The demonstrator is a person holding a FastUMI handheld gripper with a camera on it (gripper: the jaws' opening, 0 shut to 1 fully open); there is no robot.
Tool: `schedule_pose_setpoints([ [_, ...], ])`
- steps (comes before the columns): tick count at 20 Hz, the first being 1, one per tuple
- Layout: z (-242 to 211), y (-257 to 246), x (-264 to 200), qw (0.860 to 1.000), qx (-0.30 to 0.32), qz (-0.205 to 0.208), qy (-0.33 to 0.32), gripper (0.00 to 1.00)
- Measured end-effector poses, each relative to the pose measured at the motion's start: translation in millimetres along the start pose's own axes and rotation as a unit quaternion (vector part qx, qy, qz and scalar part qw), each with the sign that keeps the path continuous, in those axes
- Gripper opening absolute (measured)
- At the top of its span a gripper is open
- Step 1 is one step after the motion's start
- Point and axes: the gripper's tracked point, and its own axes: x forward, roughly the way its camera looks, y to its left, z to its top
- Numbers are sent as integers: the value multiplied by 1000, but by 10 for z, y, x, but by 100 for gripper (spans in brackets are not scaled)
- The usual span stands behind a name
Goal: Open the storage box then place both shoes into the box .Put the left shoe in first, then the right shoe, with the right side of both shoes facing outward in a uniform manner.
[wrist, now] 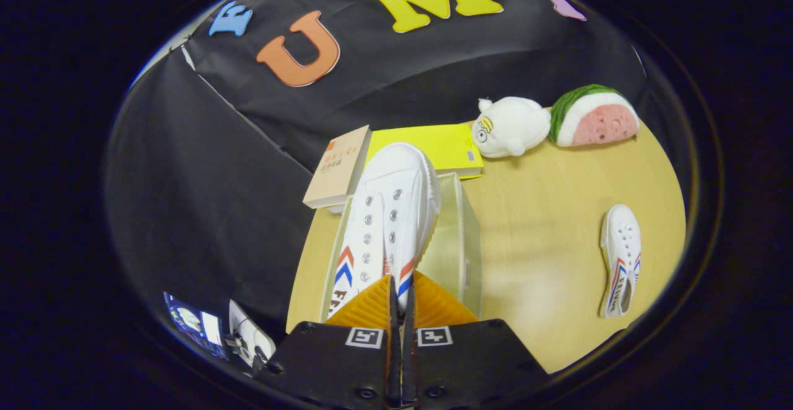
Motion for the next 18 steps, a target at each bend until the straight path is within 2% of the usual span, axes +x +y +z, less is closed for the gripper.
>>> schedule_pose_setpoints([
  [2,-121,100,213,1000,11,-3,11,6],
  [6,-399,61,640,999,8,-41,31,6],
  [10,-557,130,1075,997,1,-52,62,6],
  [11,-587,100,1153,995,-4,-68,67,6],
  [13,-628,86,1249,992,-11,-96,76,7],
  [18,-676,74,1391,987,-6,-110,115,13],
])
